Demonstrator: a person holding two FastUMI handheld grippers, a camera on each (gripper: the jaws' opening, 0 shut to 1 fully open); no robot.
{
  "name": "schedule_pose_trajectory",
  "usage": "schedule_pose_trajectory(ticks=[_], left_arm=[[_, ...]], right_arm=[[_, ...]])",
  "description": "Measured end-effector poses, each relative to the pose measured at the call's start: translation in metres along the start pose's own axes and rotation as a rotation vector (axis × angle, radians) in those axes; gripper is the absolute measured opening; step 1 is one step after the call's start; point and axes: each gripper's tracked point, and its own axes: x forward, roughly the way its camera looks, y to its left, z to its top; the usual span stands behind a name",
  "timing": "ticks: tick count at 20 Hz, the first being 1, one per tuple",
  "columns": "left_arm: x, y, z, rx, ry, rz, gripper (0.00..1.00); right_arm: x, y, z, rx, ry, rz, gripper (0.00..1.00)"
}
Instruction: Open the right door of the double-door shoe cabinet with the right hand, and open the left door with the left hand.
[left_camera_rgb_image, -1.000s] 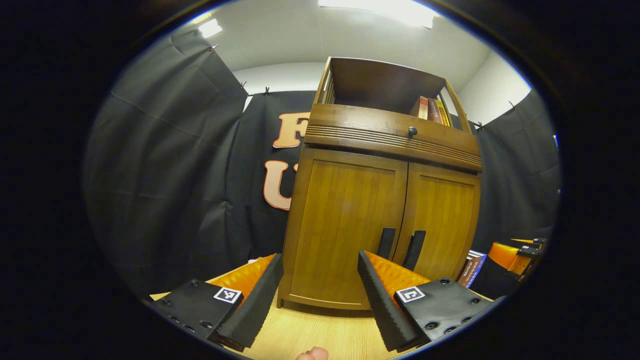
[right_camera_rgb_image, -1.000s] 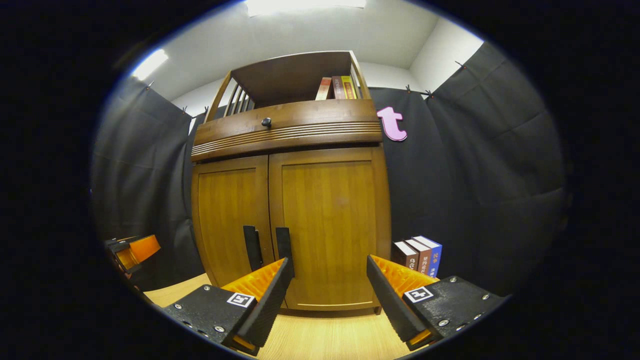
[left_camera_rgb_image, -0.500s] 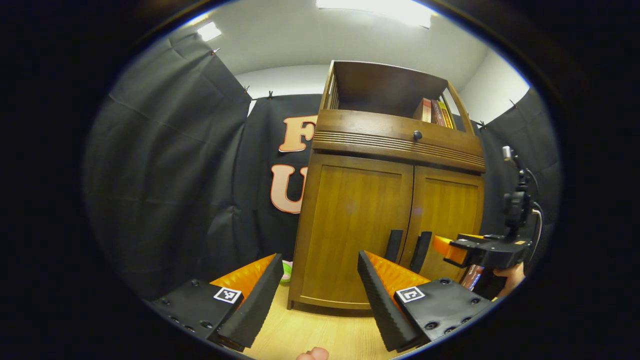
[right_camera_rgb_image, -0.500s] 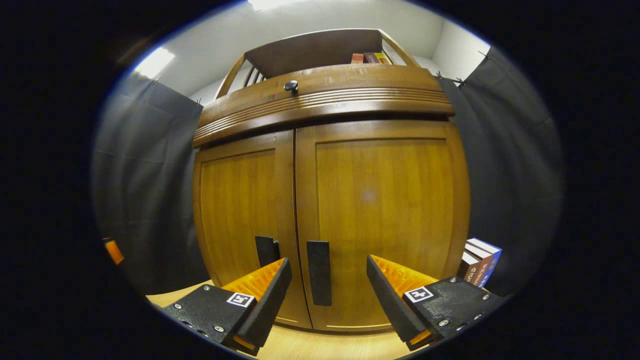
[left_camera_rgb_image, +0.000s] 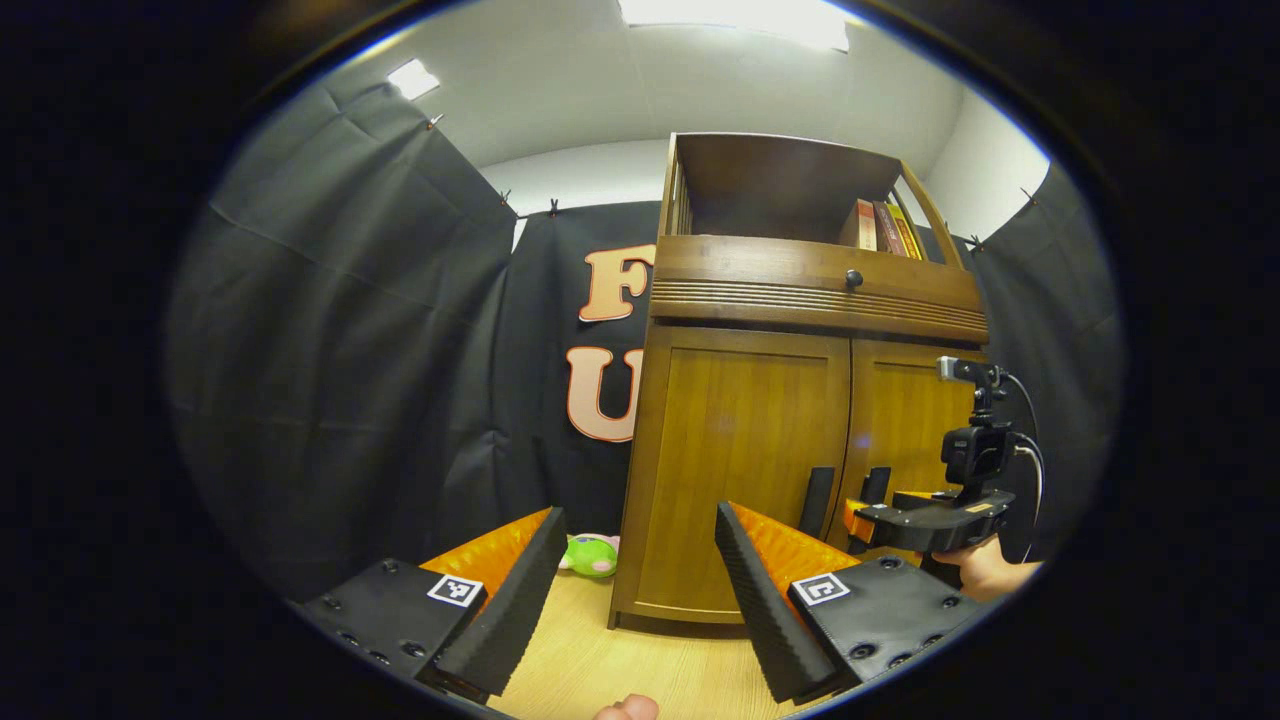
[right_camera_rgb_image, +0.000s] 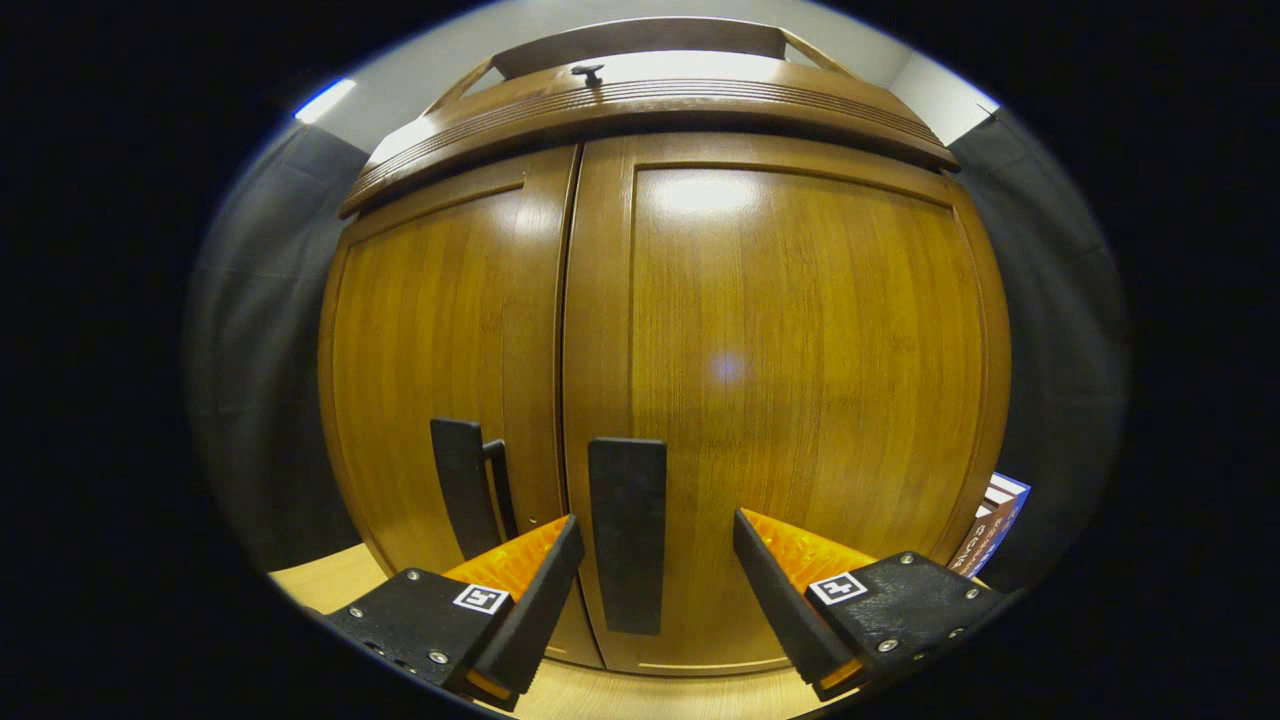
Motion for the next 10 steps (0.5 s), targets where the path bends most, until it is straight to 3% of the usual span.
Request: schedule_pose_trajectory(ticks=[5, 6, 7, 10], left_arm=[[0.0062, -0.0015, -0.0055, -0.003, 0.01, -0.004, 0.94], [0.0066, -0.0029, -0.0067, -0.001, 0.011, -0.007, 0.94], [0.0081, -0.0037, -0.0073, 0.002, 0.011, -0.008, 0.94], [0.0108, -0.0062, -0.0054, 0.002, 0.007, -0.015, 0.94]], right_arm=[[0.0033, -0.0054, -0.0032, 0.006, -0.019, -0.047, 0.83], [0.0037, -0.0052, -0.0032, 0.001, -0.027, -0.046, 0.92], [0.0046, -0.0067, -0.0034, -0.001, -0.031, -0.045, 0.82], [0.0038, -0.0043, -0.0043, 0.013, -0.022, -0.04, 0.8]])
